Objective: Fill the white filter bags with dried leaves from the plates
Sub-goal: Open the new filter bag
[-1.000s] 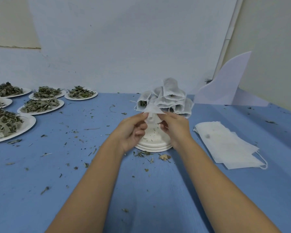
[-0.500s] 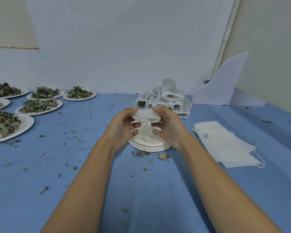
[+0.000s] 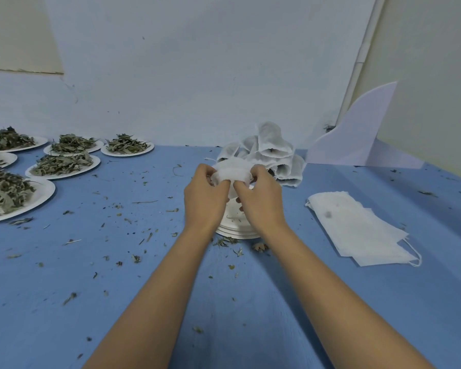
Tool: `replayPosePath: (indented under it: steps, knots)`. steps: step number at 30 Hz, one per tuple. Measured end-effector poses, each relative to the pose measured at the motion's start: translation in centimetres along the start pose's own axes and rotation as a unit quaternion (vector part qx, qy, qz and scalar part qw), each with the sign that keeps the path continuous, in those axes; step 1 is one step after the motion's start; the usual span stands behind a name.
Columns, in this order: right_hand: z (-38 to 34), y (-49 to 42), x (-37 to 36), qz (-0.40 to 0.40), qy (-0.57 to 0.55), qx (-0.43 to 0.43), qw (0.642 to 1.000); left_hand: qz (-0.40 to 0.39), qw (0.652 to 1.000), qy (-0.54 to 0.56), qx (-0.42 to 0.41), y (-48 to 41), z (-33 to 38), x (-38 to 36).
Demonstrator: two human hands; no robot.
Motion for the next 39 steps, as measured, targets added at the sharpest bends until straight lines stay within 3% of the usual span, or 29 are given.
replayPosePath:
  steps: [4,7,12,14,17,20,23,27,31,35,37,39]
  knots:
    - [-0.7,0.4,0.4,0.028,0.169,0.048,0.984,0.004,1.000,-0.012,-0.024,0.8,0.6,-0.6]
    - [-1.0,0.3,0.3,0.035,0.279,0.072,0.957,-0.012,0.994,-0.096,-0.056,1.2,1.5,-1.2]
    - [-1.1,0.0,0.3,0.014,0.350,0.069,0.934,0.020,0.946,-0.298,-0.125,1.6,2.7,-0.2]
    - [-1.3,0.2,-1.3,-0.021,0.388,0.086,0.917,0.025,0.949,-0.297,-0.107,1.7,2.5,0.1]
    - [-1.4,0.1,-1.3,-0.007,0.349,0.087,0.933,0.044,0.973,-0.198,-0.111,2.2,2.8,0.4]
    - [-1.3,0.0,-0.3,0.011,0.326,0.087,0.941,0.033,0.973,-0.181,-0.141,2.6,3.4,-0.3]
    - [-1.1,0.1,-0.2,-0.004,0.374,0.084,0.924,0.041,0.967,-0.214,-0.131,2.3,2.9,0.1]
    - [-1.0,0.5,-2.6,-0.083,0.412,0.107,0.901,0.033,0.975,-0.202,-0.083,1.7,1.1,0.4]
    - [-2.1,0.6,-2.5,-0.071,0.371,0.145,0.914,0.061,0.987,-0.141,-0.056,0.8,0.6,1.1]
    - [-2.6,1.0,-3.3,-0.082,0.396,0.204,0.892,0.060,0.990,-0.114,-0.051,0.3,0.7,1.2]
    - [-1.9,0.6,-2.4,-0.065,0.354,0.163,0.919,0.051,0.986,-0.140,-0.081,0.3,1.0,1.5]
    - [-1.1,0.1,-1.0,-0.036,0.231,0.101,0.967,-0.002,0.974,-0.174,-0.142,0.7,1.7,0.5]
Point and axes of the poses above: each hand's wrist, its own y-axis away from the middle knuckle, its own x-axis out of the back of the hand, z = x × y, the point moved 9 cm from there along -y, towards the middle knuckle, and after that the axes turned 7 degrees about -z, right-handed, at the moved point
